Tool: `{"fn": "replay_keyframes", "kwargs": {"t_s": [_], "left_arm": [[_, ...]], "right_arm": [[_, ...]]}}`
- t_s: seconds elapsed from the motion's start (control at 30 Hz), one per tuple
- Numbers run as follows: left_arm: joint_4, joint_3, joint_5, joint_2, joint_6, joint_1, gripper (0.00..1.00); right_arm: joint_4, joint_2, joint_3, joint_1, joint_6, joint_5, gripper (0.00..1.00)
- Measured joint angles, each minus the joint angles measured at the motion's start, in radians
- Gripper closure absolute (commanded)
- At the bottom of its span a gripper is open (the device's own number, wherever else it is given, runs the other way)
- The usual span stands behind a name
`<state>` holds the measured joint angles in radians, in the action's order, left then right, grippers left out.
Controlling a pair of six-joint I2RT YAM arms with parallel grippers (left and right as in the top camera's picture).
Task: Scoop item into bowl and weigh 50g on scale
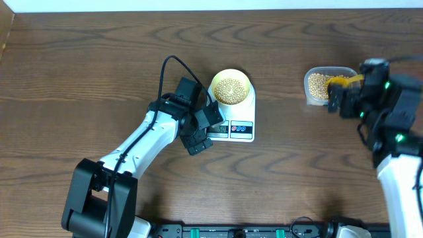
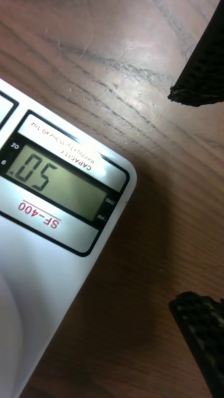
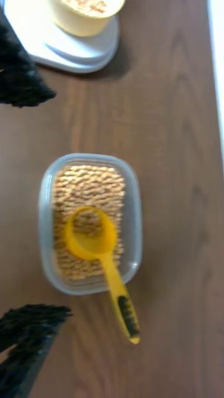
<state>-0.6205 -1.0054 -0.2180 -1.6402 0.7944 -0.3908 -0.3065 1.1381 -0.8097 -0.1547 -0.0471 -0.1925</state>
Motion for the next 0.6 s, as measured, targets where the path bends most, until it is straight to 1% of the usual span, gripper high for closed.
{"fn": "replay_keyframes", "kwargs": {"t_s": [0.17,0.37,0.47,0.6], "left_arm": [[0.0,0.0,0.0,0.0,0.0,0.0,0.02],[0.0,0.0,0.0,0.0,0.0,0.0,0.02],[0.0,0.0,0.0,0.0,0.0,0.0,0.02],[0.0,0.0,0.0,0.0,0.0,0.0,0.02]], "right_arm": [[0.214,-0.089,0.211,0.053,0.014,-0.001,0.01],[0.436,-0.212,0.461,0.059,0.037,-0.018,0.01],[0.513,-0.28,0.572,0.058,0.071,-0.021,0.01],[0.583,-0.355,0.668,0.039,0.113,-0.024,0.01]]}}
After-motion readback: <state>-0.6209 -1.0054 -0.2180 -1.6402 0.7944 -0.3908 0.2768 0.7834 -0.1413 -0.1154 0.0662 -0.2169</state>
